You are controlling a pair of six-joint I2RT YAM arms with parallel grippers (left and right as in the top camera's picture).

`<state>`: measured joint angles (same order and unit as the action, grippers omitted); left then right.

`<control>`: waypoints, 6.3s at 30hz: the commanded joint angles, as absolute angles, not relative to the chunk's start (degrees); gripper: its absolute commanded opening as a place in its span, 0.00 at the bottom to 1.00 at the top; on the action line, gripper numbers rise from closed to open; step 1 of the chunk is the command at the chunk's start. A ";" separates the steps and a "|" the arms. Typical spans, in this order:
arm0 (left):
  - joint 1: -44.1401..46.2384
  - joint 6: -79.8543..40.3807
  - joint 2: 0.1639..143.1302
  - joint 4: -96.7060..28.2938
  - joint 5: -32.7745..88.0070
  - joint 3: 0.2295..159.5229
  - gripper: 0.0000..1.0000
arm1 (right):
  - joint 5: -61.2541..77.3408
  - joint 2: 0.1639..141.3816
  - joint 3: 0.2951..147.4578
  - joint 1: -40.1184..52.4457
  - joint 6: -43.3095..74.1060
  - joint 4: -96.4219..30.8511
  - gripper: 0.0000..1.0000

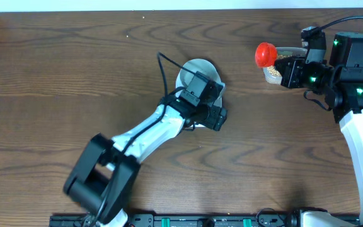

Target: Scoop item into bowl and weigh 50g on scale

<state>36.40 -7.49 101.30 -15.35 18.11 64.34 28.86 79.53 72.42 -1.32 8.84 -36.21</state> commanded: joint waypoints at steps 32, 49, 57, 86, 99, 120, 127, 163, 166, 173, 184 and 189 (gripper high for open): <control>36.73 -8.10 105.16 -16.80 18.74 63.64 0.78 | 28.56 78.96 73.30 -1.56 7.57 -36.75 0.01; 36.71 -8.43 108.25 -14.63 18.72 63.64 0.78 | 28.42 78.96 73.30 -1.56 7.57 -37.08 0.01; 36.69 -8.45 108.25 -14.22 18.09 63.64 0.78 | 28.40 78.96 73.30 -1.56 7.57 -37.15 0.01; 36.69 -8.40 108.25 -15.94 13.78 63.64 0.78 | 28.42 78.96 73.30 -1.56 6.96 -37.12 0.01; 36.69 -8.40 108.25 -15.94 11.68 63.64 0.78 | 28.45 78.96 73.30 -1.56 6.98 -37.15 0.01; 36.69 -8.40 103.13 -15.75 14.37 64.99 0.80 | 28.42 78.96 73.30 -1.56 6.96 -37.30 0.01; 36.67 -8.40 88.77 -16.49 14.22 65.49 0.82 | 28.42 78.96 73.30 -1.56 6.96 -37.04 0.01; 31.77 1.21 81.28 -36.16 -0.67 64.95 0.98 | 28.21 78.98 73.30 -1.50 6.96 -38.24 0.01; 31.79 1.19 81.30 -36.67 -0.67 64.95 0.98 | 27.73 78.98 73.30 -1.50 6.96 -38.33 0.01; 31.79 1.19 81.30 -37.28 -0.67 64.95 0.98 | 27.73 78.98 73.30 -1.50 6.96 -38.46 0.01; 31.79 1.21 81.30 -37.28 -0.67 64.95 0.98 | 27.33 78.98 73.30 -1.50 6.96 -38.85 0.01; 31.79 1.21 81.30 -37.28 -0.67 64.95 0.98 | 27.31 78.98 73.30 -1.50 6.94 -39.16 0.01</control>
